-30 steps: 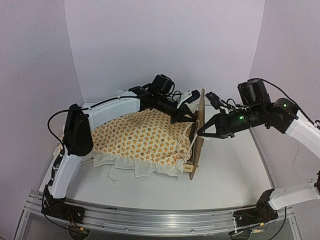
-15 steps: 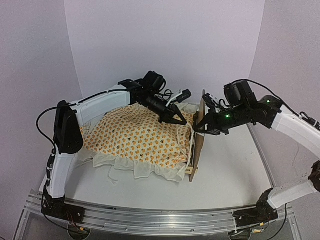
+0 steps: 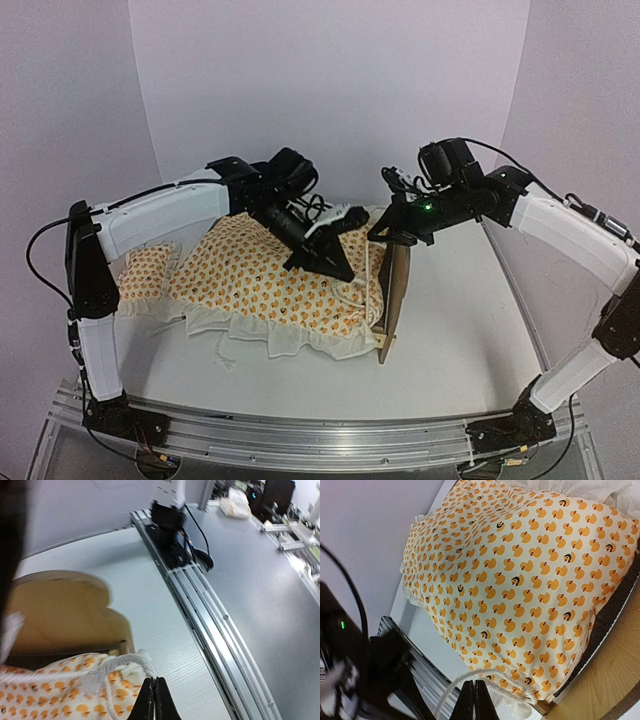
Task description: Set up the pet bed
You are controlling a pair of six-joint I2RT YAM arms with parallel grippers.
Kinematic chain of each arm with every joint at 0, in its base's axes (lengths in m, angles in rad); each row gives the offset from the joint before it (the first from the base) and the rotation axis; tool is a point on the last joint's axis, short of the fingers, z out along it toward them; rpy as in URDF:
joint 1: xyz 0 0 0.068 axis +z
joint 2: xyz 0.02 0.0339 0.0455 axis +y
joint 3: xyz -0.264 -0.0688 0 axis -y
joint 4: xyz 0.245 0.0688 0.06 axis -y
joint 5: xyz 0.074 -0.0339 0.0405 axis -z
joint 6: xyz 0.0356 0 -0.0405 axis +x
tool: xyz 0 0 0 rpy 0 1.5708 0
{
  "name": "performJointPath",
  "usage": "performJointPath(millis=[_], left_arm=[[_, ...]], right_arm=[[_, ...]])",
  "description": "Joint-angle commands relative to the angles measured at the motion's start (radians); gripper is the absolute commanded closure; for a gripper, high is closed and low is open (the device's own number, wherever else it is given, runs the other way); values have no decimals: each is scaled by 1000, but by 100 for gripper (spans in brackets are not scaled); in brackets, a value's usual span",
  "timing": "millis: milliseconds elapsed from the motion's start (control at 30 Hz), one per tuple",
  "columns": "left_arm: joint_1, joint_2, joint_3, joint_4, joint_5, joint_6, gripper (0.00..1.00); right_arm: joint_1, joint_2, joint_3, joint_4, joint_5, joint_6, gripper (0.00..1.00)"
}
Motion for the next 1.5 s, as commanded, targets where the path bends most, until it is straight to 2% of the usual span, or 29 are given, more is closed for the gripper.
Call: performJointPath(millis=[0,67,100,133,200,233,300,367,433,500,533,633,733,800,933,1100,1167,1367,1433,1467], left_arm=[[-195,-72,-146,36,-175,220,100],[-243,-54,-169,91,-225,211,100],[-255,-44,-167,124,-245,191,96],[-263,-37,-163,147,-262,168,86],[-270,-28,-143,159,-289,143,53],[-271,-25,-125,137,-298,145,44],[-268,-30,-85,79,-302,116,36],[-229,-65,-73,76,-293,14,37],[-136,-141,-119,154,-230,-162,40],[-58,-230,-204,258,-202,-324,51],[-36,-280,-264,314,-221,-357,52],[-16,-381,-426,453,-281,-389,45],[0,-391,-528,572,-356,-471,40],[15,-369,-548,625,-345,-518,36],[17,-346,-596,727,-232,-528,31],[17,-323,-641,831,-213,-573,36],[17,-319,-644,870,-203,-599,41],[17,-309,-653,956,-138,-665,44],[17,-302,-662,973,-132,-682,54],[17,-300,-664,988,-130,-689,64]], right_arm=[[18,46,58,17,-71,-41,100],[26,57,63,18,-78,-49,100],[28,60,62,18,-80,-50,100],[29,60,58,19,-79,-51,100],[29,57,47,23,-78,-55,100],[30,56,41,26,-77,-53,100],[31,53,29,30,-80,-50,100],[32,43,12,37,-90,-48,100],[34,26,-7,67,-122,-35,100],[37,11,-27,113,-161,-13,100],[42,9,-34,122,-168,-5,100],[74,11,-46,148,-189,-14,100],[100,13,-60,216,-236,-9,100],[105,2,-71,260,-241,5,100],[106,-7,-85,313,-264,28,100],[107,-10,-85,338,-269,33,100],[107,-7,-85,337,-278,37,100],[107,-18,-105,339,-271,36,100],[107,-16,-101,340,-277,36,100],[107,-14,-98,341,-282,37,100]])
